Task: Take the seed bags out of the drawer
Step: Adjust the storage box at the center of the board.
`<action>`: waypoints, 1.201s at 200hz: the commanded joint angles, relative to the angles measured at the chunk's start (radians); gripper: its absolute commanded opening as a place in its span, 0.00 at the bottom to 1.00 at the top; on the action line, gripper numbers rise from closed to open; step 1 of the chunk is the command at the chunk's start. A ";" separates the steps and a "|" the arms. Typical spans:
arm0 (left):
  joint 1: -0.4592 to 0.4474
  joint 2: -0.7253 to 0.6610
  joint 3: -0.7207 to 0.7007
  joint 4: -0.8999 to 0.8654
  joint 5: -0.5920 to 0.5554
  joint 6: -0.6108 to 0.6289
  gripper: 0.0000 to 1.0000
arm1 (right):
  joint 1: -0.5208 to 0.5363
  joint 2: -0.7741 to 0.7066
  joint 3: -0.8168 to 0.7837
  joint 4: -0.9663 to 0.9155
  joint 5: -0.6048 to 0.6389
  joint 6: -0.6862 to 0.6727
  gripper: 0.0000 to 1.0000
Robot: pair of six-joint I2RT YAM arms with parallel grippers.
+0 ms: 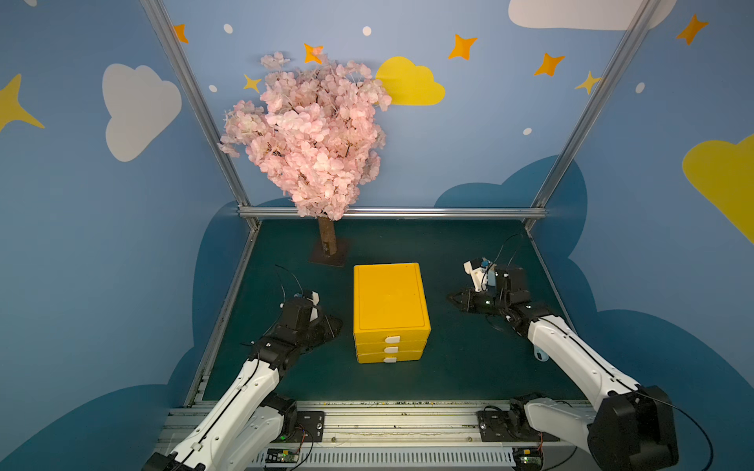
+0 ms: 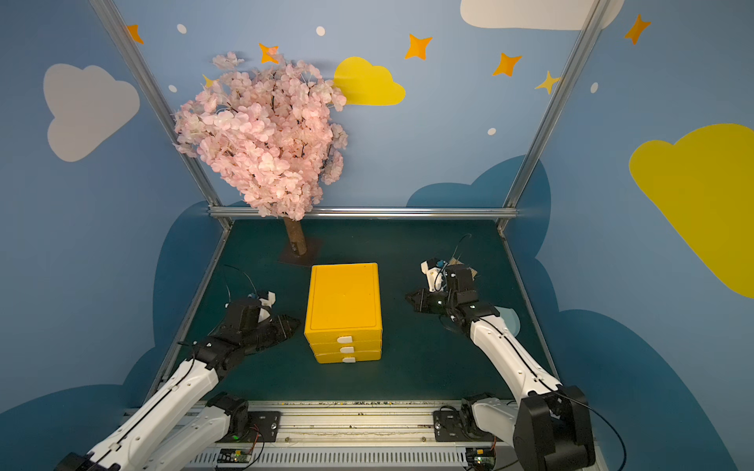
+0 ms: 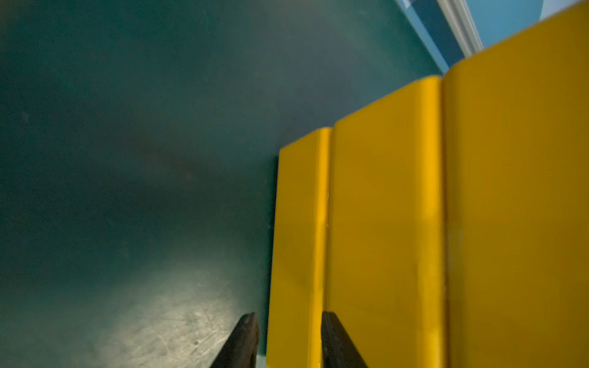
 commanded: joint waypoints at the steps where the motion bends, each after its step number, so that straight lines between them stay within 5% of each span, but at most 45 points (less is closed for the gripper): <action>1: -0.050 0.041 -0.005 0.073 0.050 -0.062 0.33 | 0.035 0.050 -0.011 0.054 -0.043 0.039 0.00; 44: -0.121 0.101 0.006 0.118 0.052 -0.075 0.30 | 0.113 0.226 0.093 0.133 -0.092 0.057 0.00; 114: -0.168 -0.014 -0.067 0.133 0.055 -0.176 0.20 | 0.198 0.570 0.381 0.210 -0.200 0.099 0.00; 168: -0.187 -0.031 -0.057 0.172 0.044 -0.209 0.21 | 0.271 0.793 0.640 0.177 -0.267 0.113 0.00; 240: -0.232 -0.104 0.009 0.073 0.005 -0.164 0.29 | 0.122 0.831 0.765 0.036 -0.149 0.092 0.00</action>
